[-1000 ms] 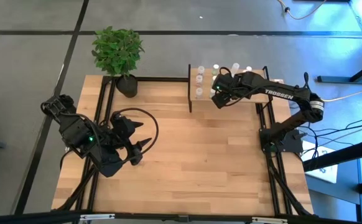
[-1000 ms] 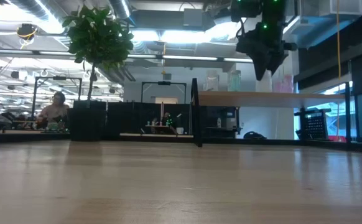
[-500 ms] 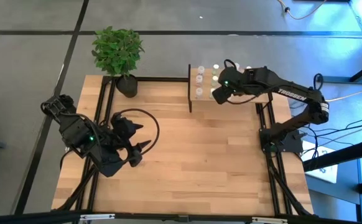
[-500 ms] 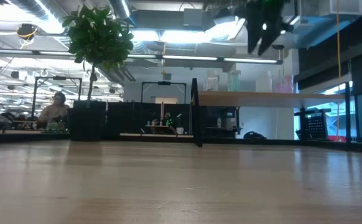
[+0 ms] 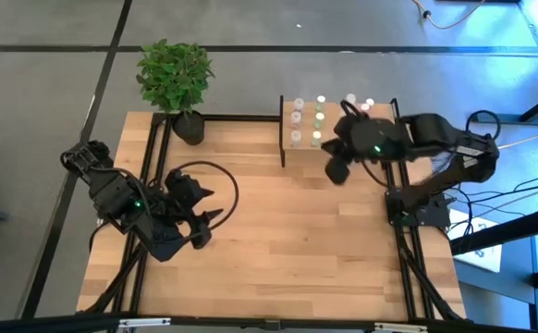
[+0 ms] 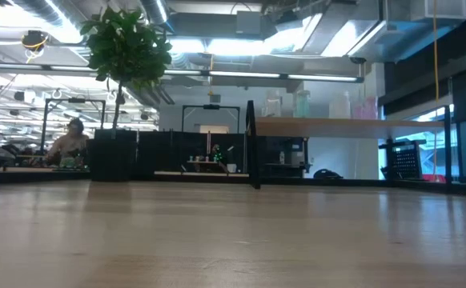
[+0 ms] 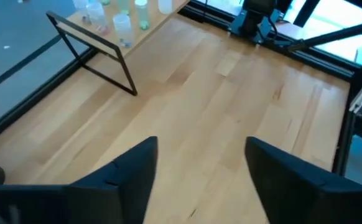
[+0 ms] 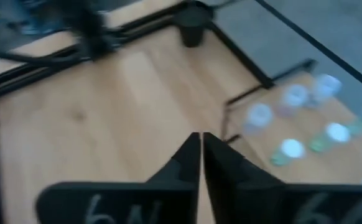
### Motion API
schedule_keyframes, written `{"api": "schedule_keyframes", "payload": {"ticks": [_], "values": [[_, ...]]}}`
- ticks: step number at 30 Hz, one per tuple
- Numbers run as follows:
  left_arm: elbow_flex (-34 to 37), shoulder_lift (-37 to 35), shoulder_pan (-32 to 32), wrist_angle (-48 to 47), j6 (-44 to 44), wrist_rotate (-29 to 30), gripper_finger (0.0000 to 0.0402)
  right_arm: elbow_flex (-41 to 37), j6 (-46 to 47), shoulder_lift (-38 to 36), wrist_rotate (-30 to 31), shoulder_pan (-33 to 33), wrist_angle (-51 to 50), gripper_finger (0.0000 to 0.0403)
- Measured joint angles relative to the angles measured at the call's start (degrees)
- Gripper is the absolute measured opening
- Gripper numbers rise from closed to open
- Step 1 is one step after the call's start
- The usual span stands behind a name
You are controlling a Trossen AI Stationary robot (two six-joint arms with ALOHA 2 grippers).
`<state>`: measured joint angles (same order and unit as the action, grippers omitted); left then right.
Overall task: Pick and place medicine bottles onto shelf by color
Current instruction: Return to Home Position
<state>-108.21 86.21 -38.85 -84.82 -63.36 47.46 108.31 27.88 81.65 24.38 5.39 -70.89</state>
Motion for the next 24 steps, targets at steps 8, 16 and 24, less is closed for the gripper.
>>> {"api": "schedule_keyframes", "payload": {"ticks": [8, 16, 24], "values": [[0.0, -2.0, -0.2, -1.2, 6.6, 0.3, 0.0111, 4.3, -0.3, 0.0, 0.0, 12.9, -0.2, 0.001], [0.0, -9.1, -5.3, -5.0, 11.0, 6.2, 0.0007, 5.7, -4.4, -4.1, 3.0, 22.6, -0.4, 0.0005], [7.0, -16.9, -15.4, -1.9, 11.5, 13.2, 0.0002, -7.1, -4.5, -16.1, 2.9, 26.8, 7.2, 0.0004]]}}
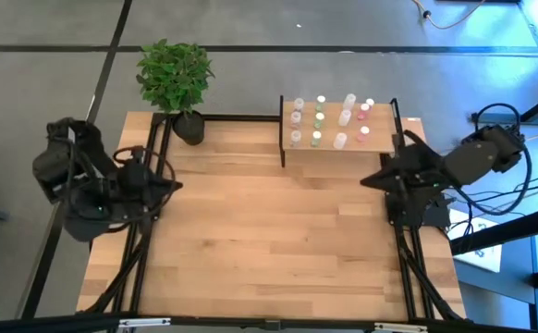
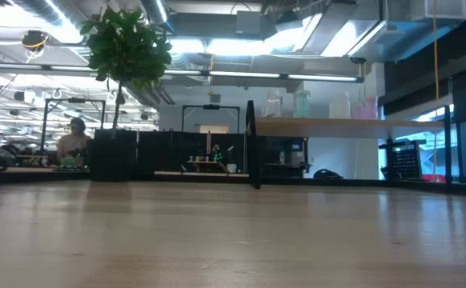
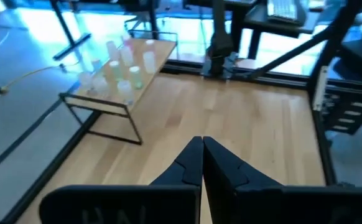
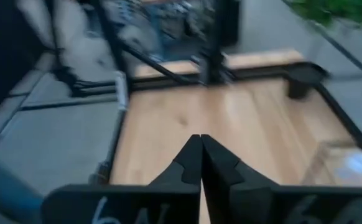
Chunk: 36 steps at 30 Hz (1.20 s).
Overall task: Pick and place medicine bottles onto shelf by color
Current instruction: Return to Home Position
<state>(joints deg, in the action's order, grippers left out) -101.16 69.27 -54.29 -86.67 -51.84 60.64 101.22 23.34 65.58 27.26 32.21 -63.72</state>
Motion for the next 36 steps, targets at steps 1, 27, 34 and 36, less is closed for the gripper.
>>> {"api": "schedule_keyframes", "payload": {"ticks": [1, 27, 34, 36], "values": [[2.0, -1.1, -0.8, 1.6, 0.5, 0.5, 0.0001, -2.5, -1.5, -1.5, -1.7, 0.1, 3.1, 0.0004], [51.9, -33.0, 22.1, 71.7, 48.1, -40.9, 0.0, -54.3, -11.7, -36.3, -26.5, 0.1, 51.1, 0.0002], [59.2, -39.7, 28.6, 77.0, 49.4, -47.5, 0.0, -62.5, -14.0, -46.5, -25.4, 0.0, 55.7, 0.0002], [61.2, -41.7, 29.7, 77.2, 49.2, -48.3, 0.0, -64.6, -13.1, -49.4, -25.2, 0.0, 55.9, 0.0002]]}}
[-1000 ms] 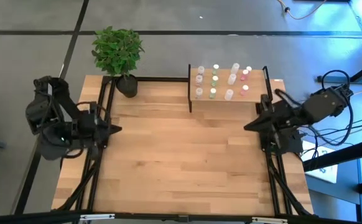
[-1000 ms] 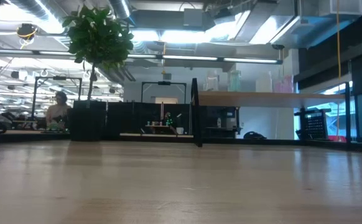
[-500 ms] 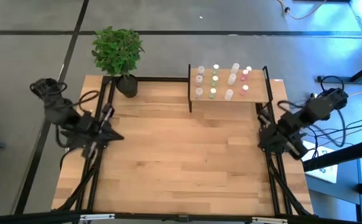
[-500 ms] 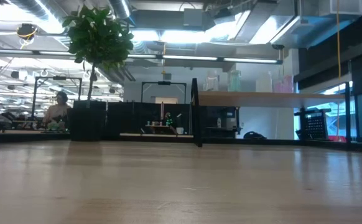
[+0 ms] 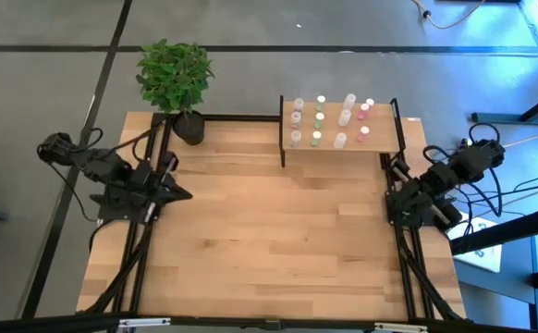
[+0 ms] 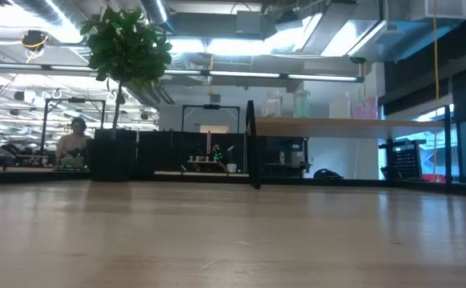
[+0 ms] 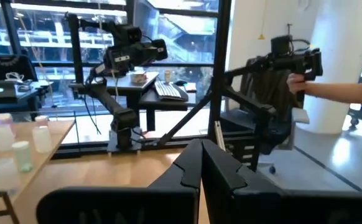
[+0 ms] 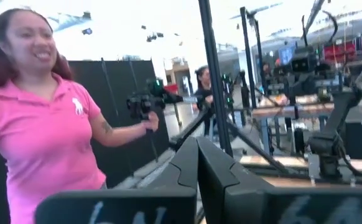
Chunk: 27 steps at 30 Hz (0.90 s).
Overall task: Pick and place medicine bottles onto shelf by color
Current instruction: Return to Home Position
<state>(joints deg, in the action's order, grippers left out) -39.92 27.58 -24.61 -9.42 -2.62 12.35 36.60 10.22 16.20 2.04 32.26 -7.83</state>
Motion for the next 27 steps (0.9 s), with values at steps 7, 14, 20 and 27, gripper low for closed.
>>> {"api": "schedule_keyframes", "payload": {"ticks": [7, 14, 20, 27], "values": [[6.8, -7.1, 1.0, 4.0, -1.3, -0.1, 0.0, -5.4, -0.2, -9.7, 1.4, 0.0, 1.6, 0.0002], [13.7, -14.3, 1.0, 8.8, -1.3, 0.1, 0.0, -8.8, -1.3, -16.0, 2.4, -0.1, 2.2, 0.0002], [18.7, -20.7, 1.0, 11.1, -1.3, 0.6, 0.0, -8.9, -3.0, -16.1, 3.5, -0.1, 2.1, 0.0002], [24.0, -27.6, 1.0, 12.3, -1.0, 0.6, 0.0, -8.9, -4.4, -16.1, 3.5, -0.1, 2.5, 0.0002]]}}
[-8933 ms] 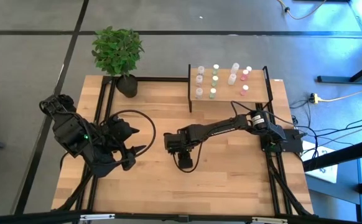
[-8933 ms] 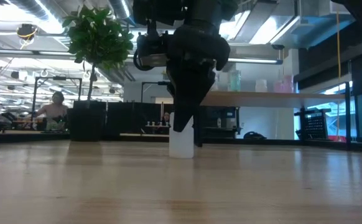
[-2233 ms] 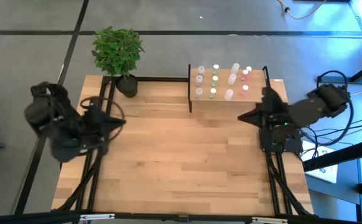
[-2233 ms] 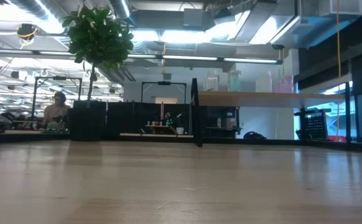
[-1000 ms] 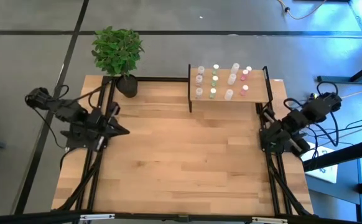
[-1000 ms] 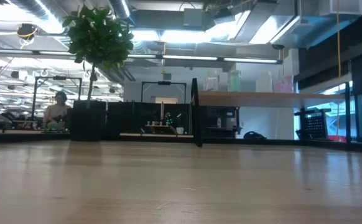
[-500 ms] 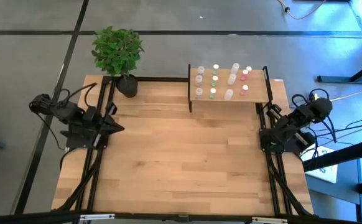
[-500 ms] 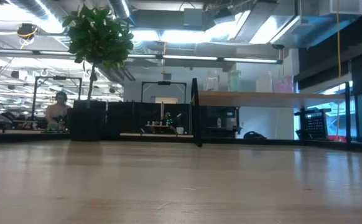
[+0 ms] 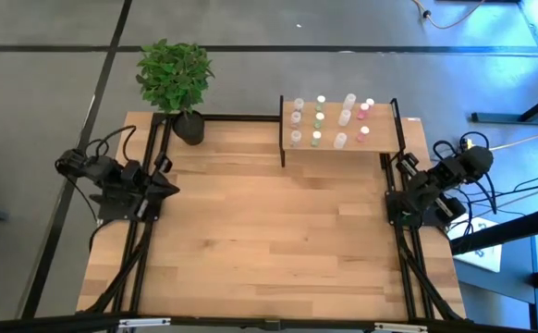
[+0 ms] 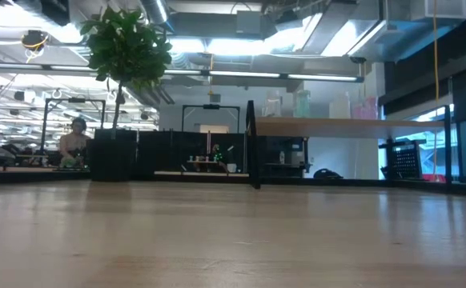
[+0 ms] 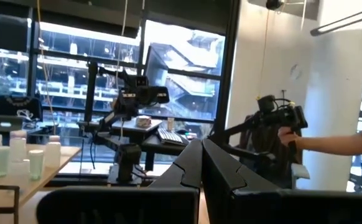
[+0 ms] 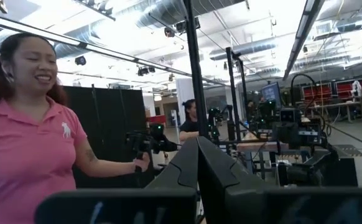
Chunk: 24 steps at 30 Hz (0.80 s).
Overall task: Pick and place medicine bottles onto shelf by color
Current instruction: Return to Home Position
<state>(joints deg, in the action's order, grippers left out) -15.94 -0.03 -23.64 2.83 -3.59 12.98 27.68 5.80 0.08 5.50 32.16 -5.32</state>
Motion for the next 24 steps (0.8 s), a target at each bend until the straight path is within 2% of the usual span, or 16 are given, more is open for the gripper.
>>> {"api": "schedule_keyframes", "payload": {"ticks": [8, 11, 17, 24], "values": [[5.1, 0.2, 0.0, 4.7, 1.1, 0.2, 0.0, -0.8, -0.5, 0.1, 0.0, 0.0, 2.0, 0.0002], [8.2, 0.2, 0.0, 8.6, 1.1, 0.3, 0.0, -3.9, -0.4, 0.0, 0.1, 0.0, 2.6, 0.0002], [14.4, 0.1, 0.0, 14.7, 1.2, 0.3, 0.0, -11.3, -0.3, 0.0, 0.9, 0.0, 10.6, 0.0002], [15.5, 0.2, 0.0, 10.4, 0.0, 0.2, 0.0, -19.9, -1.4, 0.0, 0.9, 0.0, 21.6, 0.0002]]}}
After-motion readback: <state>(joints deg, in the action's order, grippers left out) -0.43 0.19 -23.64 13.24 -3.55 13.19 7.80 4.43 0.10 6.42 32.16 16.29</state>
